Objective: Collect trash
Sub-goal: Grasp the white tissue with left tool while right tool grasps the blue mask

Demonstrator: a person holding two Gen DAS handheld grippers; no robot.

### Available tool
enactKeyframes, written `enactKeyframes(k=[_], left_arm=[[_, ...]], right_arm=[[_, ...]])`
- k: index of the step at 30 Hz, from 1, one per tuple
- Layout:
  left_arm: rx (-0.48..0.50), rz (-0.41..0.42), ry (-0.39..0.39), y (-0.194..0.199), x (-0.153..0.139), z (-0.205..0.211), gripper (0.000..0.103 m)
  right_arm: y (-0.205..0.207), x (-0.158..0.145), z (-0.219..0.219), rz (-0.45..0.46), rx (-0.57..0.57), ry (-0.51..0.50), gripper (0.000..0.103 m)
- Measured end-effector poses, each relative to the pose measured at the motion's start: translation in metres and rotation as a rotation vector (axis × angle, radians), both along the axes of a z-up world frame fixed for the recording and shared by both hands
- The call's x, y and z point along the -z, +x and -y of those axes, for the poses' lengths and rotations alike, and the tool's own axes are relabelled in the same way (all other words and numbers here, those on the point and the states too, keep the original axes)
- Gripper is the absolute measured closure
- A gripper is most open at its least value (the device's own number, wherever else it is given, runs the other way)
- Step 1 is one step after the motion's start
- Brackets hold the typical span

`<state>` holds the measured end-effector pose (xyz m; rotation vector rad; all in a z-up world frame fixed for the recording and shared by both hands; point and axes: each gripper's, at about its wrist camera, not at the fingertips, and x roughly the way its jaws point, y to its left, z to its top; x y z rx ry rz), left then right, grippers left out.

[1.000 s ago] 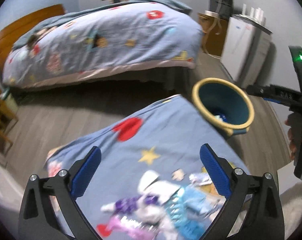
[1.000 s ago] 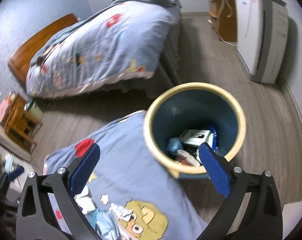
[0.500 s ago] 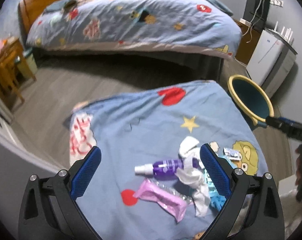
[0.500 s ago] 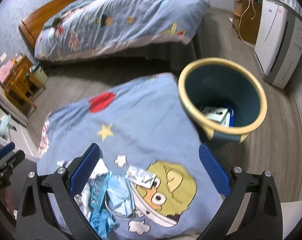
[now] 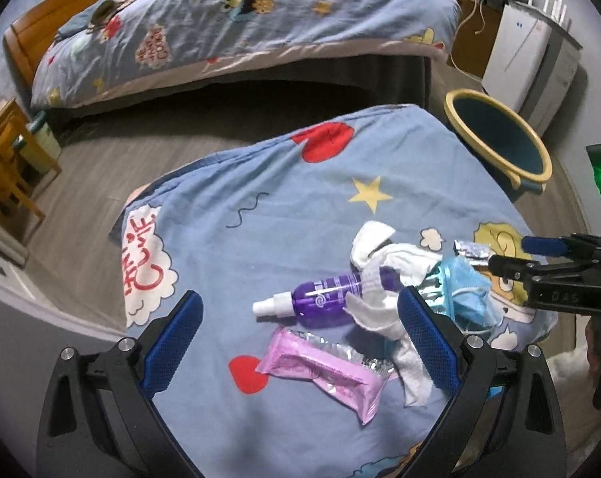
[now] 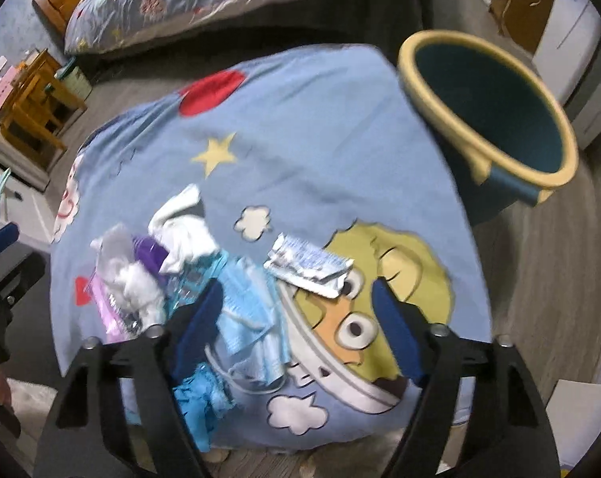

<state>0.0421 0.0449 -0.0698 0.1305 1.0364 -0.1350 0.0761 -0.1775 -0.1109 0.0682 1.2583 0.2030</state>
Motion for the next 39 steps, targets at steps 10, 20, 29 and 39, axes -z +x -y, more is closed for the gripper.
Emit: enactKeyframes(k=[10,20,29,39], left_arm=[[0.003,-0.041,-0.014,0.004,0.009,0.005,0.009],[0.080,-0.159,-0.060,0.007,0.042,0.038,0.054],[0.078,-0.270,-0.010,0.010,0.072,0.043,0.055],[0.147,-0.289,0.032,0.005,0.078,0.053,0.077]], right_arm=[[0.002,0.024,-0.018,-0.114,-0.094,0.079,0.091],[0.003,-0.006,-0.023,-0.032,-0.151,0.143,0.101],[0.007,-0.016,-0.016,0.007,-0.135,0.151,0.101],[0.010,-0.021,-0.017,0.034,-0.132,0.140,0.101]])
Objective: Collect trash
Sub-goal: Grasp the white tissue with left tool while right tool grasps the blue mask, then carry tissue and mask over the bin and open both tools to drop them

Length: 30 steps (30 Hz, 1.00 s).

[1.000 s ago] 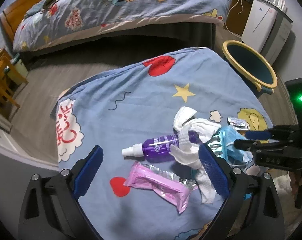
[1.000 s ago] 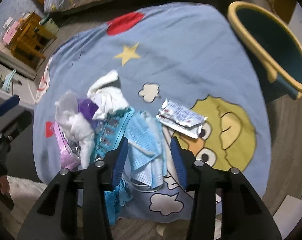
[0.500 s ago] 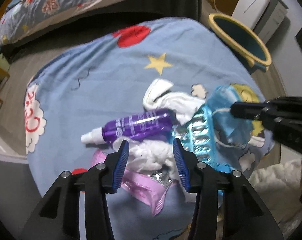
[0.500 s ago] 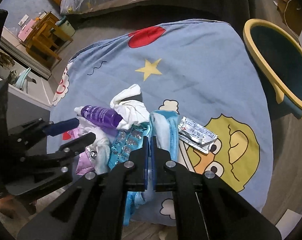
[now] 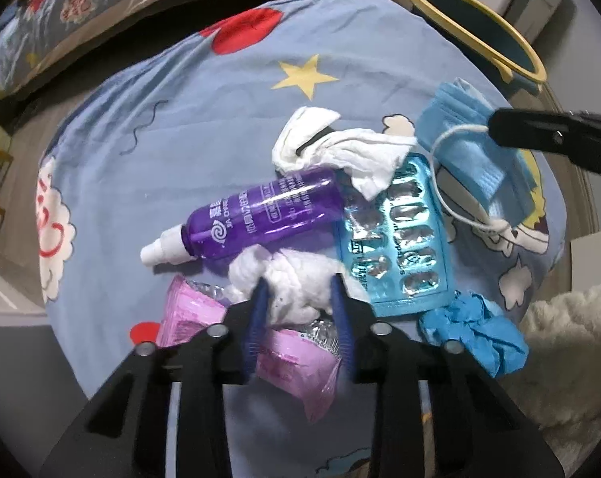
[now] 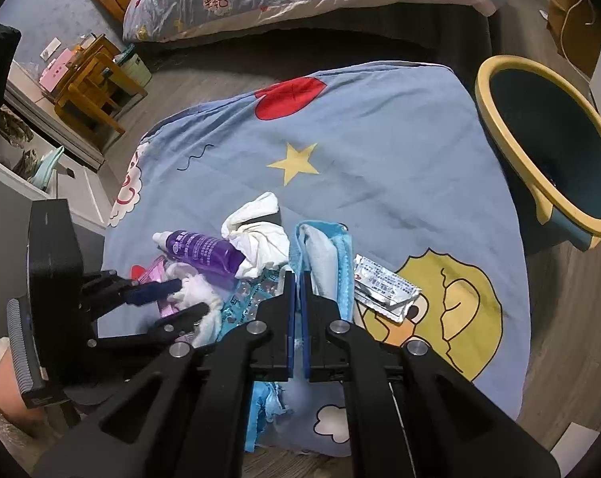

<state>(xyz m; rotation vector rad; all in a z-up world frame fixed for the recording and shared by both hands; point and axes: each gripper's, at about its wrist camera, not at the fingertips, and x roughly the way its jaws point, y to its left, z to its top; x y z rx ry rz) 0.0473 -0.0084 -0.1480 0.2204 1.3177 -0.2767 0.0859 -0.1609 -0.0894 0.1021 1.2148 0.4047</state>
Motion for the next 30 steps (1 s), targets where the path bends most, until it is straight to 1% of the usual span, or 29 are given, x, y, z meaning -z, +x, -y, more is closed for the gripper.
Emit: enactKeyframes(k=[1,4,8,9,13,15,17,20,24,30], left_arm=[[0.003,0.008,-0.003,-0.001,-0.003,0.000,0.081],[-0.017,0.049,-0.047,-0.002,-0.020,-0.006,0.082],[-0.046,0.150,-0.114,-0.001,-0.051,-0.015,0.083],[-0.044,0.193,-0.114,-0.001,-0.062,-0.016,0.083],[-0.043,0.319,-0.131,-0.002,-0.096,-0.019,0.083],[-0.041,0.370,-0.129,-0.002,-0.109,-0.019,0.083],[-0.047,0.403,-0.139,-0.002,-0.119,-0.019,0.083],[-0.066,0.425,-0.161,-0.001,-0.130,-0.025,0.083],[-0.068,0.448,-0.152,0.001,-0.134,-0.027,0.083],[-0.077,0.467,-0.152,0.010,-0.141,-0.029,0.083]], right_arm=[[0.001,-0.001,0.002,0.003,0.006,0.002,0.101],[0.001,-0.007,0.005,0.019,0.015,0.008,0.101],[0.002,-0.018,0.005,0.049,0.019,0.021,0.101],[0.002,-0.024,0.006,0.063,0.022,0.031,0.101],[0.004,-0.043,0.012,0.105,0.039,0.075,0.101],[0.005,-0.052,0.015,0.126,0.045,0.087,0.101],[0.005,-0.060,0.016,0.147,0.045,0.080,0.101],[0.007,-0.075,0.020,0.183,0.041,0.087,0.101],[0.009,-0.099,0.027,0.244,0.023,0.073,0.101],[0.024,-0.120,0.030,0.282,-0.020,0.023,0.101]])
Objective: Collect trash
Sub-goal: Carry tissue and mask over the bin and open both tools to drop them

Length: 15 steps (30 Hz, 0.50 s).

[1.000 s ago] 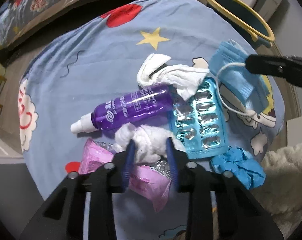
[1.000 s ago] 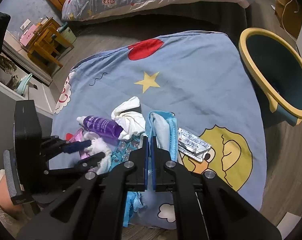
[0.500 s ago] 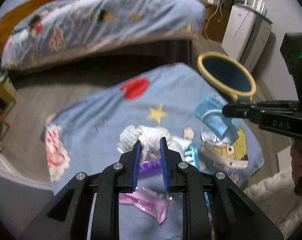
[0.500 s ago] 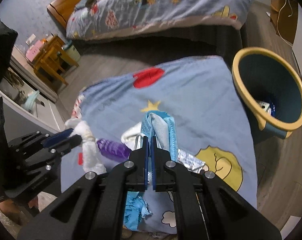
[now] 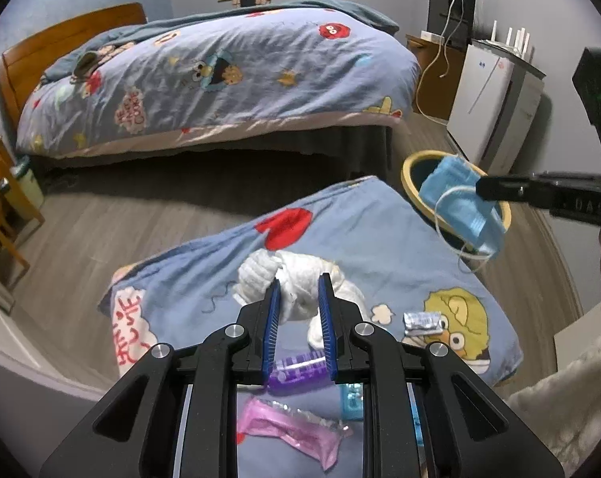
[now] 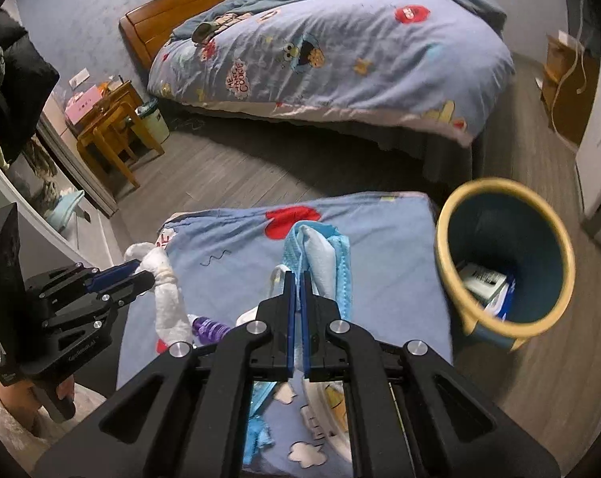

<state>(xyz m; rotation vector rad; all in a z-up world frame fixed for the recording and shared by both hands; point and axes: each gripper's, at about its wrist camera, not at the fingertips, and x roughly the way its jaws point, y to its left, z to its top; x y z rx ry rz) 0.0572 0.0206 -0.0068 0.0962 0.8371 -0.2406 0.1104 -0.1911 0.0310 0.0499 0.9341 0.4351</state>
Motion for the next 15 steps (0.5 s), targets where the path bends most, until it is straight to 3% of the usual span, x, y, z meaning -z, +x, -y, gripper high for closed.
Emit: enactKeyframes(k=[5,8,15], left_arm=[[0.007,0.014,0.017,0.009,-0.002,-0.001,0.083],[0.017,0.019,0.048,0.013,0.000,0.003,0.083],[0.042,-0.011,0.010,0.023,0.001,0.017,0.082]], right_arm=[[0.017,-0.001,0.006,0.021,0.001,0.003,0.101],[0.024,0.014,0.009,-0.021,-0.001,0.046,0.101],[0.028,0.010,0.011,-0.008,-0.030,0.079,0.101]])
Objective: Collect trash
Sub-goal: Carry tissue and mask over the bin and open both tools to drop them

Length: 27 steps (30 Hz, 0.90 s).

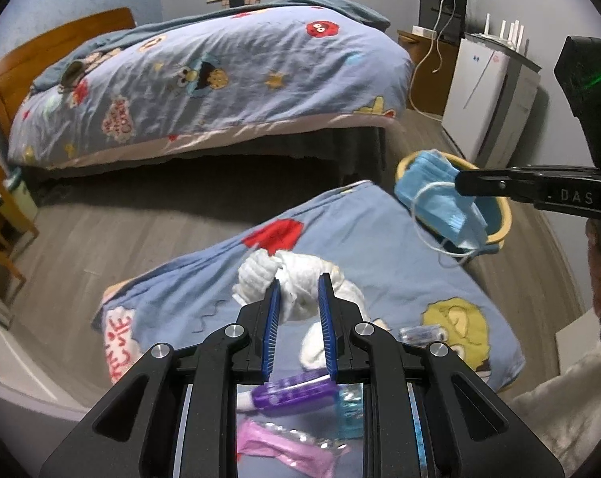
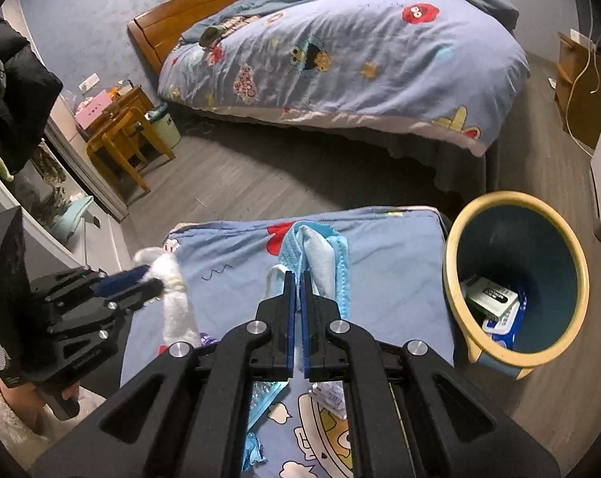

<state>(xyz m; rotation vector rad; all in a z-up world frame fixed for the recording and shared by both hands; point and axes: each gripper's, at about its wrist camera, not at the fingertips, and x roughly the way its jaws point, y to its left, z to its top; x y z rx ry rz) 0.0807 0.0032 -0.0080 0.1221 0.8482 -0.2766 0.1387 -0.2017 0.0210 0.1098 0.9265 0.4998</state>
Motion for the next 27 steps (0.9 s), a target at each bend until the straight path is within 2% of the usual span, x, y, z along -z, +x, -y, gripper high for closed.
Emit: enactKeyframes(k=[8,15,24,27], left_arm=[[0.060,-0.018,-0.035,0.021,-0.009,0.039,0.082],[0.137,-0.024,0.002,0.049,-0.003,0.093,0.082],[0.241,-0.044,0.033,0.074,0.009,0.160,0.082],[0.275,-0.044,0.051,0.081,0.015,0.182,0.082]], right_arm=[[0.016,-0.001,0.035,0.021,0.071,-0.013,0.101],[0.034,0.008,0.099,-0.004,0.208,0.007,0.101],[0.058,0.041,0.180,-0.080,0.392,-0.013,0.101],[0.064,0.054,0.195,-0.108,0.429,-0.029,0.101]])
